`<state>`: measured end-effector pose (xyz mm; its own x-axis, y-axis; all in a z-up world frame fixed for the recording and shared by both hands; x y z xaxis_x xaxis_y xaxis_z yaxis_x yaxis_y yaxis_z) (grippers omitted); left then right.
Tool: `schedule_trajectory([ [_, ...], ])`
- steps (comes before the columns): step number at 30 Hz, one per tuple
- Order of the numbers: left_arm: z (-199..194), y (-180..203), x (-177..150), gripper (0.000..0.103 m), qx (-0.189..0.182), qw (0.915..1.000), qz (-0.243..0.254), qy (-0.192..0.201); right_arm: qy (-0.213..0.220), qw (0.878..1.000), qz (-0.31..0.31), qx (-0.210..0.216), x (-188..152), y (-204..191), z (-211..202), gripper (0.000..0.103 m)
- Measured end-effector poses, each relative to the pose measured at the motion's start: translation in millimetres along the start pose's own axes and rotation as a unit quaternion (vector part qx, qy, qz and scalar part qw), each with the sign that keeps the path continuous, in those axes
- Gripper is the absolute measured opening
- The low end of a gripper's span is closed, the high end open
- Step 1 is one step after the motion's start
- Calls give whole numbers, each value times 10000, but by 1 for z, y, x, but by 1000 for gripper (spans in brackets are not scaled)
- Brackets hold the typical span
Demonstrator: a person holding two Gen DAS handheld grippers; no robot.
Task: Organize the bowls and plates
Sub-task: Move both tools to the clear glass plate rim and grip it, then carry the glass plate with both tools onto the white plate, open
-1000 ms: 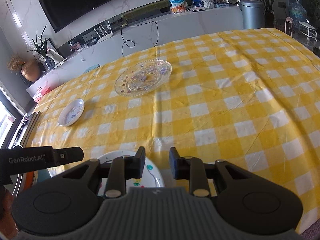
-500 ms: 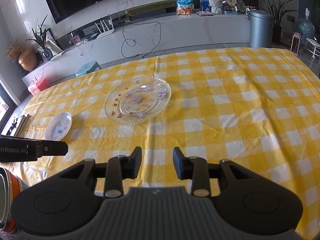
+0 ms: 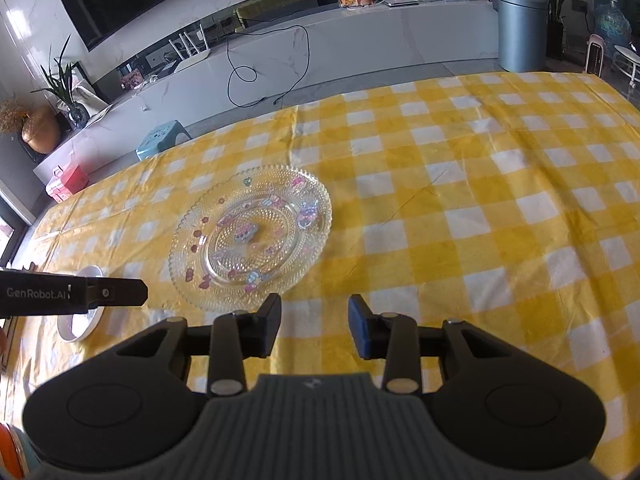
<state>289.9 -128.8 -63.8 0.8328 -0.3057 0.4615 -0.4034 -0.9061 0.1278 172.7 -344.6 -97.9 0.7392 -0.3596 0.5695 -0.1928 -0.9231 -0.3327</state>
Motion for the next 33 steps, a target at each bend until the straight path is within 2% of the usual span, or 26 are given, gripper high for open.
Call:
schedule_trajectory([
  [5,19,-9,14,32,-78,9999,-72,86,77,9997,228,15,17,7,16,34],
  [7,24,-11,17,32,-64,9999,-51,106,108,9995,289,21,24,9,21,30],
  [10,32,-15,21,32,-81,9997,-182,124,117,9993,359,30,31,13,27,28],
  [13,38,-18,23,32,-192,9992,-342,116,107,9989,444,92,32,15,32,24],
  [16,42,-20,22,32,-95,9987,-468,152,84,9984,540,160,32,17,38,23],
  [20,45,-22,21,32,-235,9980,-569,161,116,9980,582,230,30,17,43,20],
  [22,45,-22,21,32,-237,9979,-579,185,130,9979,588,227,30,17,43,16],
  [25,46,-22,22,19,-316,9978,-555,182,133,9974,635,303,30,17,45,11],
  [33,36,-13,19,15,-156,9987,-459,168,133,9979,597,202,30,13,43,9],
])
Point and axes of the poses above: each gripper's, at about its wrist camera, not at the fingertips, and z roughly the way its jaws point, y to its right, x to its top, the point moved 1 cm from there along z, roughly the way its jaws point, and after that the axes turned 3 degrees about x, right-handed, at the moved point
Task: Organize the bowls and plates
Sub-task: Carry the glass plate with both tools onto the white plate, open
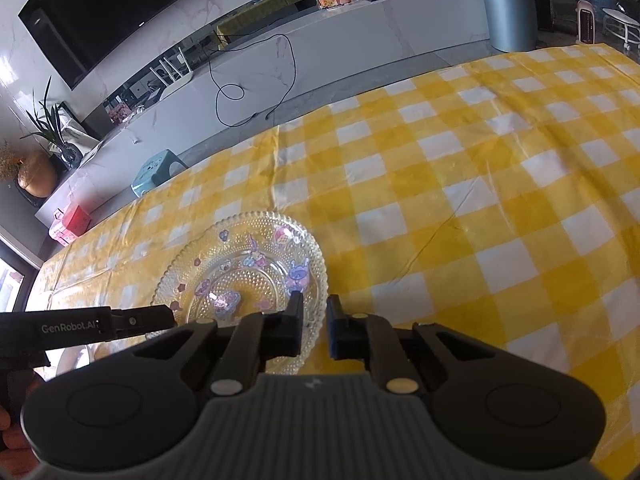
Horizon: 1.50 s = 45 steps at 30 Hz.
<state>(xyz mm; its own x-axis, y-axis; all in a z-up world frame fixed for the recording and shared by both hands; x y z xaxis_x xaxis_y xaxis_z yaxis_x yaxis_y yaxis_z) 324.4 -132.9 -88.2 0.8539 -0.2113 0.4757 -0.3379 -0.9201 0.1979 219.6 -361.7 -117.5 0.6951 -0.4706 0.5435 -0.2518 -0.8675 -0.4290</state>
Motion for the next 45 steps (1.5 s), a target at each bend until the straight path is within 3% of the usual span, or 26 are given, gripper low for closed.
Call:
schedule_trajectory([
  [13,-64,8,-31,13,-88,9999,61,-28,4,9998,67,173,-31,-7,-63,9],
  [27,-147,20,-136,13,-89,9989,-435,155,50,9988,136,461,-112,-11,-156,9],
  [31,-155,21,-163,13,-110,9980,-596,193,-42,9987,196,465,-138,-6,-170,9],
  [36,-159,29,-196,13,166,9984,-405,356,-95,9994,37,344,-164,-8,-177,9],
  [45,-153,27,-227,13,383,9972,-391,513,-122,9996,-201,134,-193,-9,-174,9],
])
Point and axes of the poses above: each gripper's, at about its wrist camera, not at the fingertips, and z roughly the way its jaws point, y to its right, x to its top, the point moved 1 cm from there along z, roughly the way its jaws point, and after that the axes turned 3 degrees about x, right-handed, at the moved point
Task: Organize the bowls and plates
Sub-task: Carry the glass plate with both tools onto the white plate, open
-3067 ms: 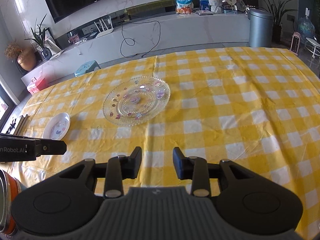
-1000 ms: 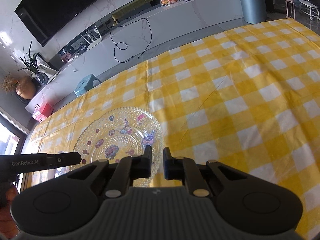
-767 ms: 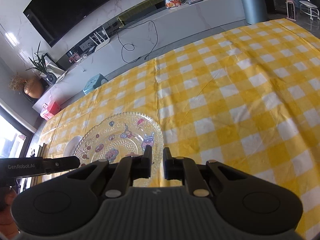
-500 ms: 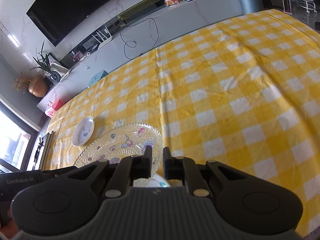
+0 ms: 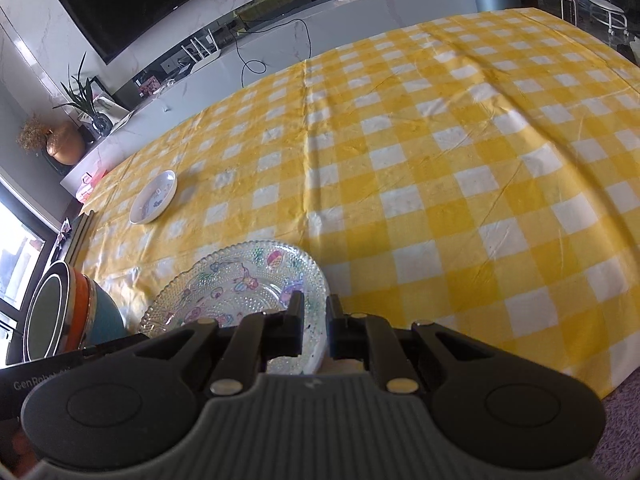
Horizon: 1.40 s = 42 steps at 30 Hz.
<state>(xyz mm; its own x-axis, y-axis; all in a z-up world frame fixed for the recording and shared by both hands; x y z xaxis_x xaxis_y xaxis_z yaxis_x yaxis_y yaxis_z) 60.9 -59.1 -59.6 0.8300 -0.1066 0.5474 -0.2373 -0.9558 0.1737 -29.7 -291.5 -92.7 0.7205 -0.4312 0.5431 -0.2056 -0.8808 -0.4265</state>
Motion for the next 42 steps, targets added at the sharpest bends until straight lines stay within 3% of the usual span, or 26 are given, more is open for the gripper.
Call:
schedule_trajectory([
  [18,10,-6,-15,13,-34,9998,-73,201,136,9985,-378,-358,-4,-14,10,9],
  [42,16,-6,-15,12,25,10000,-50,-47,59,9950,-753,-655,-4,-24,17,9],
])
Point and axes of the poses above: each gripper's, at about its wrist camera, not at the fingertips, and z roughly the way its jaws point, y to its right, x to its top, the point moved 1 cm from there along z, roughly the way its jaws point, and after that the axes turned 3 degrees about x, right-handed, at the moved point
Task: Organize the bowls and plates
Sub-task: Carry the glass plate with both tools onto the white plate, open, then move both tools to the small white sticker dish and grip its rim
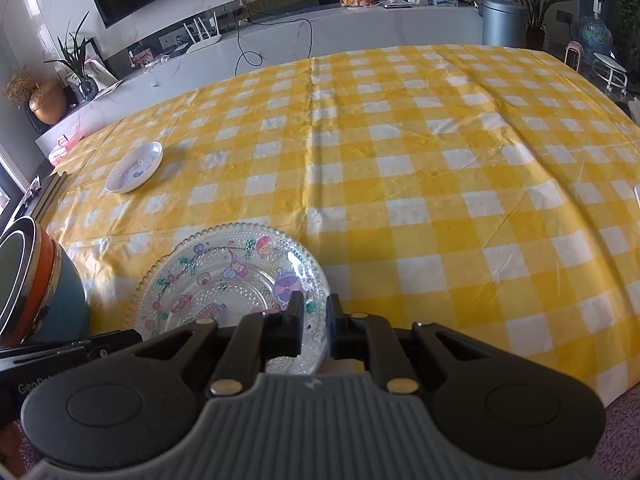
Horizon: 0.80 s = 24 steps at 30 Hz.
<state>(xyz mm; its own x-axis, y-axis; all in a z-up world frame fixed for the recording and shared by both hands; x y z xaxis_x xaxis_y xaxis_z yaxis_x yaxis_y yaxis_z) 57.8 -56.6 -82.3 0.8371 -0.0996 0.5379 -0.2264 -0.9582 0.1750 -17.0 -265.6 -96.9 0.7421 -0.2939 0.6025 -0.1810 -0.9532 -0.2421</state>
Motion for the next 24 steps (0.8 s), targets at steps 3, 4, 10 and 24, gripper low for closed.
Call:
schedule_trajectory([
  [3,0,2,1,12,29,10000,46,8,-19,10000,-13,-25,-1,0,1,13],
  [4,0,2,1,12,27,10000,55,10,-17,10000,-15,-21,-1,0,1,13],
  [10,-1,2,1,21,24,10000,65,48,7,9999,78,124,0,2,-1,20],
  [24,-28,19,12,42,-218,9987,404,208,429,9988,-34,231,13,-6,-15,33],
])
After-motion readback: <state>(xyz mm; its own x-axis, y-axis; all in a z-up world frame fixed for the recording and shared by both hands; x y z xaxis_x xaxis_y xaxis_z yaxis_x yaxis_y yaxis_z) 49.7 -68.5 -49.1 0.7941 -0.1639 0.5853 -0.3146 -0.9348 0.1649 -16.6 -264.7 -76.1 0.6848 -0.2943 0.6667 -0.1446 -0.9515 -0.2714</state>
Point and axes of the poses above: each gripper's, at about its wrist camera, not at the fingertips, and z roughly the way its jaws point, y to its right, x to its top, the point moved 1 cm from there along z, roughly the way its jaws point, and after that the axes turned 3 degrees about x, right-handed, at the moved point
